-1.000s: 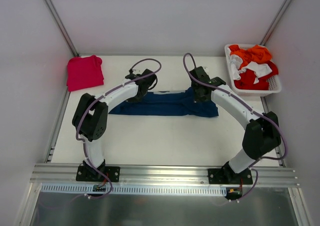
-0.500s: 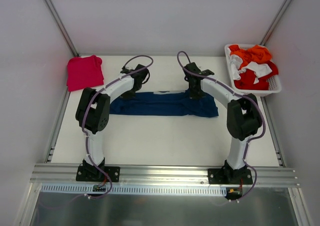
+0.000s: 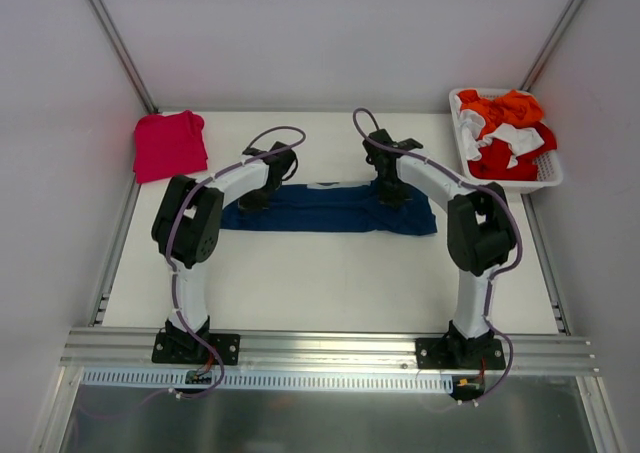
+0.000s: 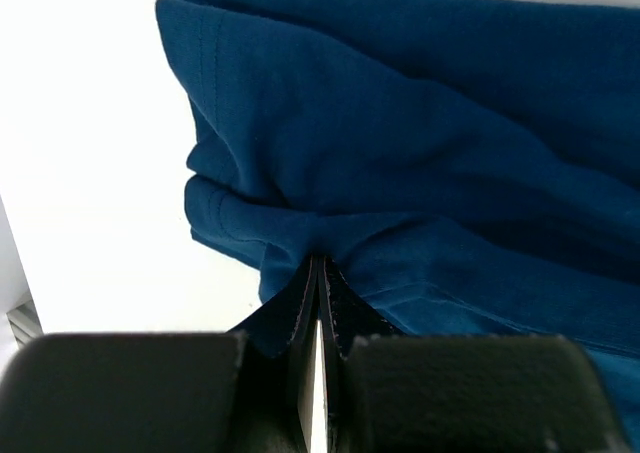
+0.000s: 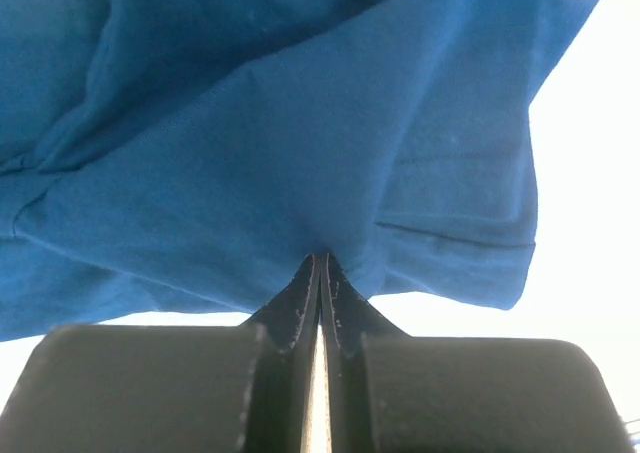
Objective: Fold and stack the t-shirts
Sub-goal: Rotate the tshirt 90 degrees
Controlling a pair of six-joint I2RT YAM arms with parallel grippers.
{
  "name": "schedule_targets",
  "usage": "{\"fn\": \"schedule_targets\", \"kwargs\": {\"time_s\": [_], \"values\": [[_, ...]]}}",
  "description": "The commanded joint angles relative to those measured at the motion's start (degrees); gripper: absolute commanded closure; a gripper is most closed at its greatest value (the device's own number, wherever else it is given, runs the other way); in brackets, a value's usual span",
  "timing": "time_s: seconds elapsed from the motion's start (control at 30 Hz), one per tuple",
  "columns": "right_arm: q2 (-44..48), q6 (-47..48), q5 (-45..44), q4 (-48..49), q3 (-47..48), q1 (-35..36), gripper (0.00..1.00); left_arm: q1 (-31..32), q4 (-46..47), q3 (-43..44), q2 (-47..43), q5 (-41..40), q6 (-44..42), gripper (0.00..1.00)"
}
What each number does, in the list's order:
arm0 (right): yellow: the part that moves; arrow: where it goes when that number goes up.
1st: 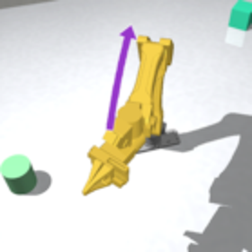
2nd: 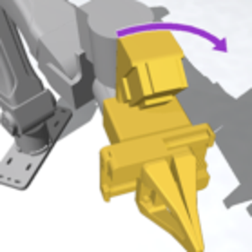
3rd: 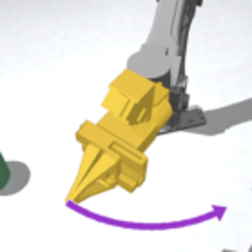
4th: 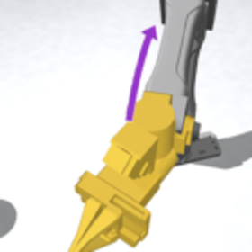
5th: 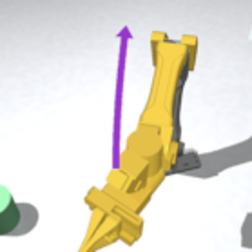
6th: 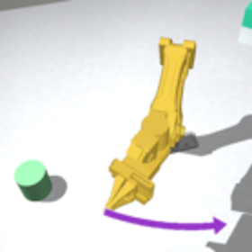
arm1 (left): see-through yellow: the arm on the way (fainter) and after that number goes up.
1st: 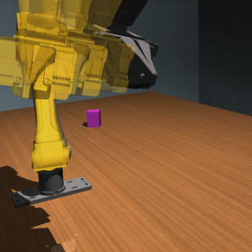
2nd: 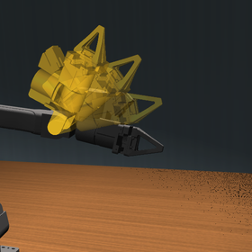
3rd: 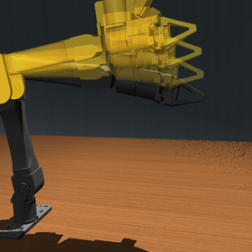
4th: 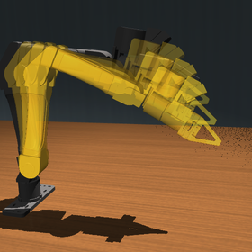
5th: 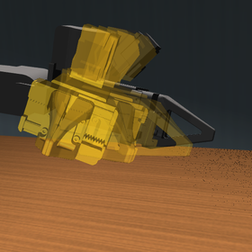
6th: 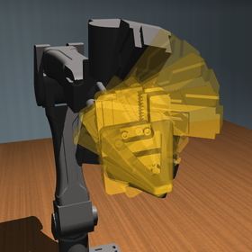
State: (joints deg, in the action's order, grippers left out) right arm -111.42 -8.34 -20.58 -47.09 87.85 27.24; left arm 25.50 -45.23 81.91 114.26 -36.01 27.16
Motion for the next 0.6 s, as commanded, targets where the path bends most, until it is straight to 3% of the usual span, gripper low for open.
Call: {"fn": "schedule_targets", "kwargs": {"time_s": [0.0, 0.37, 0.57], "values": [[-4.32, -0.72, 2.29, -3.18, 4.25, -0.26, 1.0, -0.01, -0.91, -0.26, 1.49, 1.91, 0.0, 1.0], [-14.7, -0.01, 10.29, -3.18, 14.88, -2.89, 1.0, 0.17, -0.65, -6.23, 0.27, 3.93, 2.02, 1.0], [-18.3, 1.04, 10.82, -5.99, 22.0, -5.44, 0.99, 3.67, -0.82, -12.9, -5.17, 4.72, 5.88, 1.0]]}}
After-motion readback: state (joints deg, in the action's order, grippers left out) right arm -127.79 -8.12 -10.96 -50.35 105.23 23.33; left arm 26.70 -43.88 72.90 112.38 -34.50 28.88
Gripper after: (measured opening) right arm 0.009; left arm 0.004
